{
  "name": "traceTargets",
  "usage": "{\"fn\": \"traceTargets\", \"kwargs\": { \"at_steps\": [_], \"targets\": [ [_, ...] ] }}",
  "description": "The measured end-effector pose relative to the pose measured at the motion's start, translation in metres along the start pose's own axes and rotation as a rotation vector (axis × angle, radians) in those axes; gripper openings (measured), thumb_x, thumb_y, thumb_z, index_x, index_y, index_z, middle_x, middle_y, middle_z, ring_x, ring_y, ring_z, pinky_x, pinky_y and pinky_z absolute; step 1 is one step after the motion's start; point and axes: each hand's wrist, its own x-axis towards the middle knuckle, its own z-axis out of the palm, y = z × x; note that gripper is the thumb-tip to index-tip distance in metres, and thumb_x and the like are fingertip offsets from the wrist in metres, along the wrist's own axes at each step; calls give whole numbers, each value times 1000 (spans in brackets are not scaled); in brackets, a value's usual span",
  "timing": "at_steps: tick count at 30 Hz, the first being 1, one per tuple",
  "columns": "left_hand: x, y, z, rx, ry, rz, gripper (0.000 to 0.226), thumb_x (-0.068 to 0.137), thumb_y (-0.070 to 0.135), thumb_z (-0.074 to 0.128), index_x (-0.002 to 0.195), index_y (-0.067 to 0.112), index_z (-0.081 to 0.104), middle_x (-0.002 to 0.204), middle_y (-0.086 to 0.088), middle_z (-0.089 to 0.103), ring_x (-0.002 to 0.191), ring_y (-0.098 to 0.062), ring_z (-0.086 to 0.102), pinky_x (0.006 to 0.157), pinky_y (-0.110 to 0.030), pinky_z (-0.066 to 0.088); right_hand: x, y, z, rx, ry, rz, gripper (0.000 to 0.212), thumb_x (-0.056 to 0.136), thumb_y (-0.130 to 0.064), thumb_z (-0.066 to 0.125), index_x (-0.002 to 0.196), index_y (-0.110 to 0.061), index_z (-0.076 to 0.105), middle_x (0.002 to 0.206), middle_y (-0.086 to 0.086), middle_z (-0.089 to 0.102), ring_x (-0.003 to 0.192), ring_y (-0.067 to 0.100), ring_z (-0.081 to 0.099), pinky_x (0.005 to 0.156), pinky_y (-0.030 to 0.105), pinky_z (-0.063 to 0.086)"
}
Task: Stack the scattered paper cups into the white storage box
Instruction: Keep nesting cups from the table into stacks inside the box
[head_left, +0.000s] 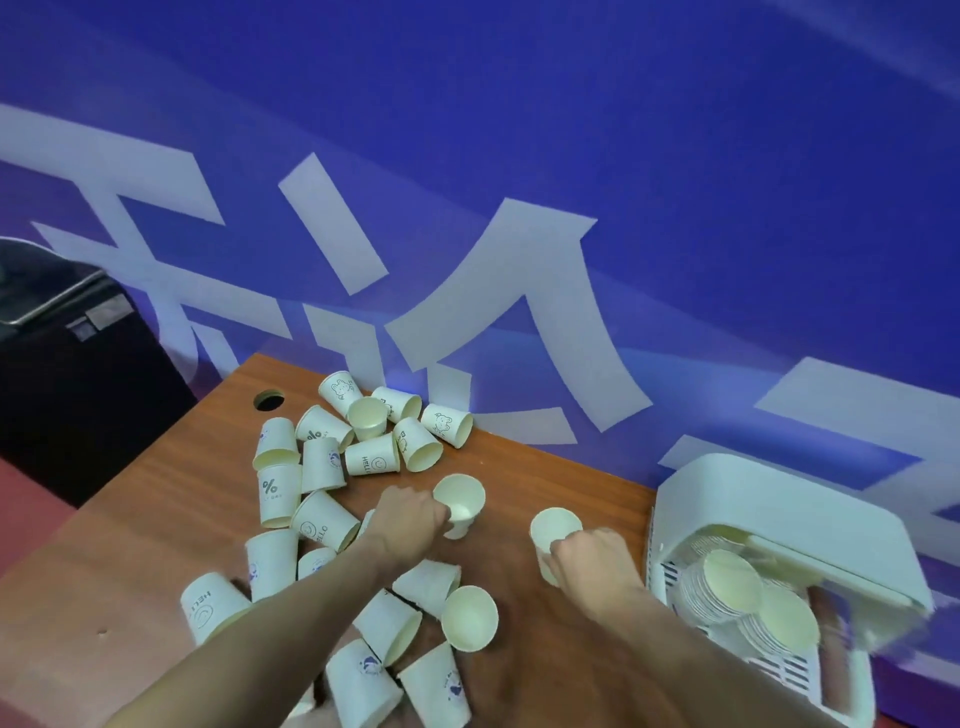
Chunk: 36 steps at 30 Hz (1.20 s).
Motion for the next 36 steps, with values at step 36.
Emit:
{"fn": "traceTargets", "kwargs": {
  "at_steps": [36],
  "targets": [
    [6,310,-89,-128,207,391,39,103,44,34,104,24,67,101,-2,70,92,-29,65,68,-33,38,-253,183,82,558,93,589,25,93,-38,52,94,-24,72,90,-1,70,89,21,64,70,30,46]
  ]
}}
